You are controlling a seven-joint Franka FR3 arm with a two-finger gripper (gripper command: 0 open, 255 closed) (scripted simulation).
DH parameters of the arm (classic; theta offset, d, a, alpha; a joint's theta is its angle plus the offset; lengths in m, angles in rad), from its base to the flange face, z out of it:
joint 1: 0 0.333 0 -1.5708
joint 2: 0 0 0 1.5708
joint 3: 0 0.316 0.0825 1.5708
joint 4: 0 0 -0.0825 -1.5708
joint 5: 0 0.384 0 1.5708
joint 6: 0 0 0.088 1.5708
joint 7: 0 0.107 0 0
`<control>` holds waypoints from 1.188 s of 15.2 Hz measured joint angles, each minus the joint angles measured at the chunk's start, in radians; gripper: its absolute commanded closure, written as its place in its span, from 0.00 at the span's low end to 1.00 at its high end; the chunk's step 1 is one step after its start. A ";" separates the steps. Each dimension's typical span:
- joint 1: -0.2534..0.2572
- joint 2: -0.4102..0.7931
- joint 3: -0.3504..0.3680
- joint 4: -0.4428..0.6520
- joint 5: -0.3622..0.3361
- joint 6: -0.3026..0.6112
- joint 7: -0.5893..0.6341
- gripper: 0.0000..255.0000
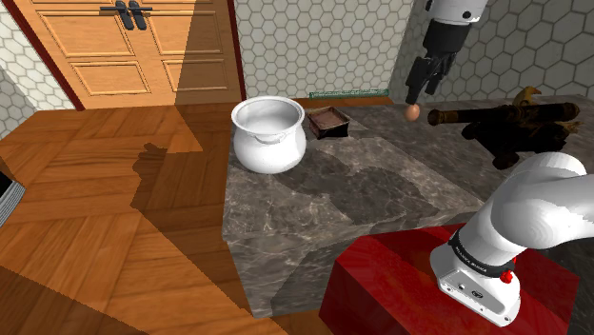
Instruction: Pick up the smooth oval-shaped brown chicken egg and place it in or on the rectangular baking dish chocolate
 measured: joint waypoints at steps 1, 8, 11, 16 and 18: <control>0.000 0.000 0.000 0.000 0.000 0.000 0.000 0.00; -0.037 0.177 -0.103 0.047 -0.062 0.083 -0.090 0.00; -0.053 0.275 -0.156 0.087 -0.085 0.120 -0.139 0.00; -0.075 0.436 -0.232 0.157 -0.103 0.174 -0.214 0.00; -0.083 0.517 -0.265 0.203 -0.102 0.194 -0.251 0.00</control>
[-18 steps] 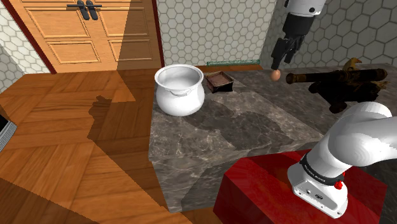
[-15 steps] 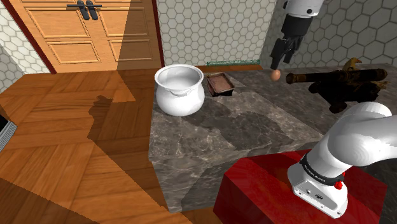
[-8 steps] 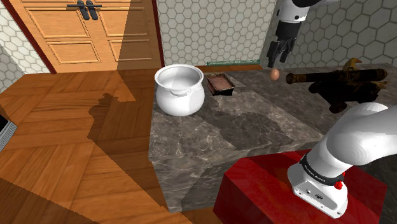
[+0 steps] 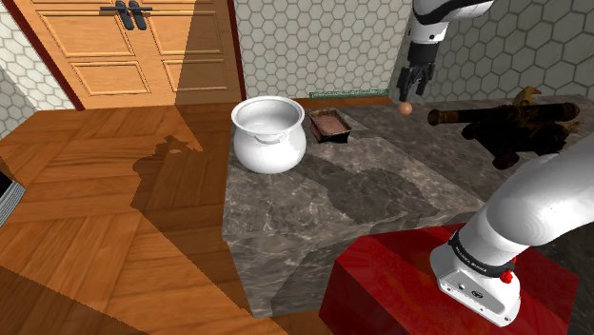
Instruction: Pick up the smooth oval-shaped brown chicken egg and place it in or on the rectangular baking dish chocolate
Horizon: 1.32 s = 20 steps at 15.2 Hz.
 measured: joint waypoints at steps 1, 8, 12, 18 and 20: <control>-0.002 0.044 -0.013 0.032 0.005 0.003 -0.016 0.00; -0.045 0.306 -0.096 0.207 0.047 0.032 -0.139 0.00; -0.090 0.479 -0.128 0.333 0.092 0.039 -0.216 0.00; -0.186 0.743 -0.140 0.585 0.165 -0.006 -0.307 0.00; -0.198 0.777 -0.138 0.613 0.173 -0.007 -0.315 0.00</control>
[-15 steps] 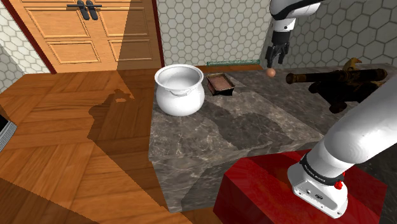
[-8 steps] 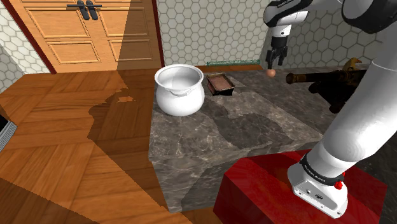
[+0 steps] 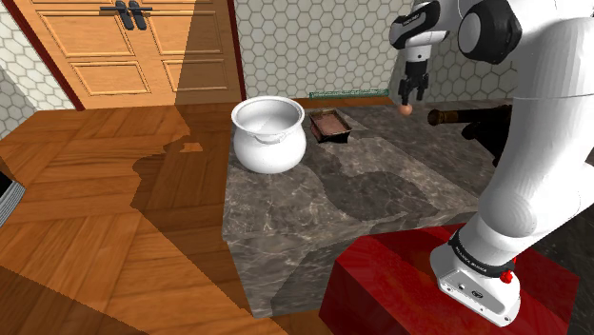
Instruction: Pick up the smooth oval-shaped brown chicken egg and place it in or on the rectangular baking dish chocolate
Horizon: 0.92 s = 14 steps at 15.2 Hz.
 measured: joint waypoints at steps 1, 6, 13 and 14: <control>-0.001 0.006 0.001 -0.004 0.002 0.008 -0.001 0.00; -0.001 0.009 0.002 -0.063 0.004 0.069 -0.003 0.00; -0.003 0.016 0.003 -0.076 0.006 0.090 -0.006 0.00; -0.003 0.016 0.003 -0.076 0.006 0.090 -0.006 1.00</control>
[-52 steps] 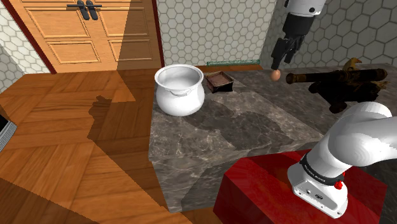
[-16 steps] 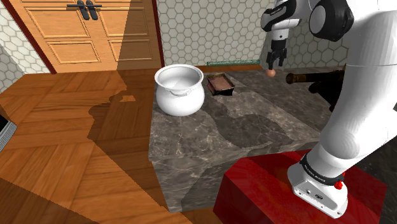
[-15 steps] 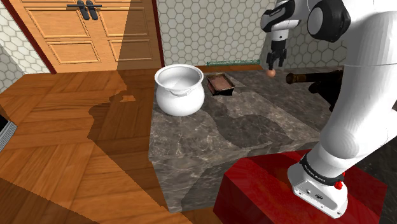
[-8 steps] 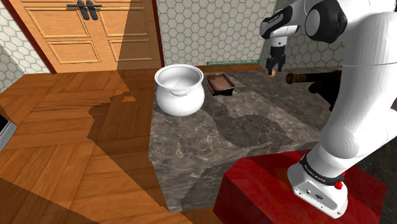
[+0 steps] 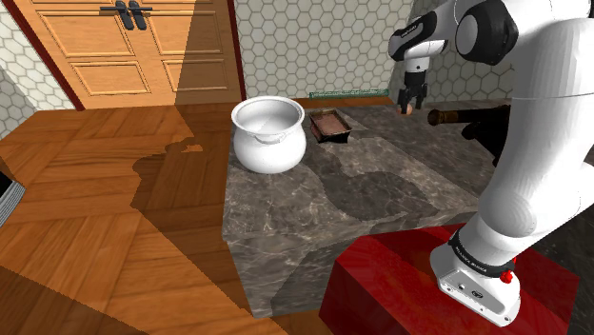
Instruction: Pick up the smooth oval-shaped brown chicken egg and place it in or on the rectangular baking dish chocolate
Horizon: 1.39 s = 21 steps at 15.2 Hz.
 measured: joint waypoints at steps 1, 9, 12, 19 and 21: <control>0.000 0.000 0.000 0.000 0.000 0.000 0.000 1.00; 0.000 0.000 0.000 0.000 0.000 0.000 0.000 1.00; -0.012 0.014 0.005 0.029 0.017 -0.020 -0.007 0.00; -0.140 0.192 0.060 0.373 0.175 -0.229 -0.044 0.00; -0.135 0.188 0.062 0.344 0.178 -0.206 -0.045 0.00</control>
